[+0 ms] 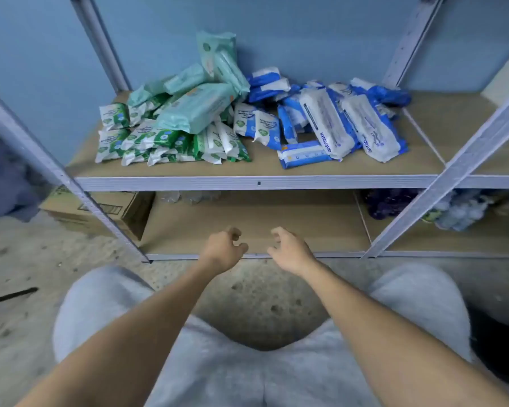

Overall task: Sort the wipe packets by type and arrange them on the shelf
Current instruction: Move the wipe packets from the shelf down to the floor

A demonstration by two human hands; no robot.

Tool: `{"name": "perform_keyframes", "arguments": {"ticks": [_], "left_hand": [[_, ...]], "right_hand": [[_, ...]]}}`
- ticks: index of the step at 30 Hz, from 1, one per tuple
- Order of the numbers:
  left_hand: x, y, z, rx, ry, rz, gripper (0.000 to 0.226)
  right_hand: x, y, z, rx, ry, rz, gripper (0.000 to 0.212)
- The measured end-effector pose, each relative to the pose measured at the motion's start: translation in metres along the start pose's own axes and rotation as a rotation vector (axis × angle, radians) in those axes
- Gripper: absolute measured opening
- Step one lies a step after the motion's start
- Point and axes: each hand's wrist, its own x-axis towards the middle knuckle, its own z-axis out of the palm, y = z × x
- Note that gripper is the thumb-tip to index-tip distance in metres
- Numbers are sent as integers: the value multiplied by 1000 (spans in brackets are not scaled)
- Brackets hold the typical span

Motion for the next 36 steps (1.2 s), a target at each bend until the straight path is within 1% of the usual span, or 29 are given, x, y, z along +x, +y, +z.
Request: {"name": "perform_keyframes", "arguments": {"ticks": [3, 7, 11, 14, 17, 19, 21, 24, 29, 30, 33, 36], "left_hand": [[-14, 11, -20, -22, 106, 72, 40], [-21, 31, -53, -15, 187, 158, 40], [-12, 50, -80, -41, 315, 245, 37], [1, 64, -95, -24, 395, 308, 37], [19, 75, -107, -26, 484, 361, 38], [32, 82, -114, -38, 546, 350, 39], [43, 87, -117, -34, 582, 298, 40], [58, 89, -116, -35, 576, 220, 43], [79, 100, -110, -121, 629, 140, 46], [83, 104, -109, -150, 637, 117, 47], [96, 111, -105, -228, 647, 65, 50], [105, 117, -98, -224, 672, 64, 48]], "right_hand": [[-15, -7, -20, 130, 82, 3, 48], [-25, -24, -57, 154, 208, -54, 44], [-16, -34, -95, 167, 314, -106, 44], [0, -38, -117, 136, 376, -173, 44], [24, -42, -139, 43, 447, -242, 44], [40, -41, -151, -52, 453, -281, 44], [55, -39, -161, -169, 411, -296, 47], [73, -35, -169, -330, 354, -306, 53], [97, -25, -172, -434, 212, -274, 58], [101, -24, -172, -450, 205, -273, 58], [108, -19, -171, -477, 253, -297, 57], [107, -15, -168, -485, 313, -317, 59]]}}
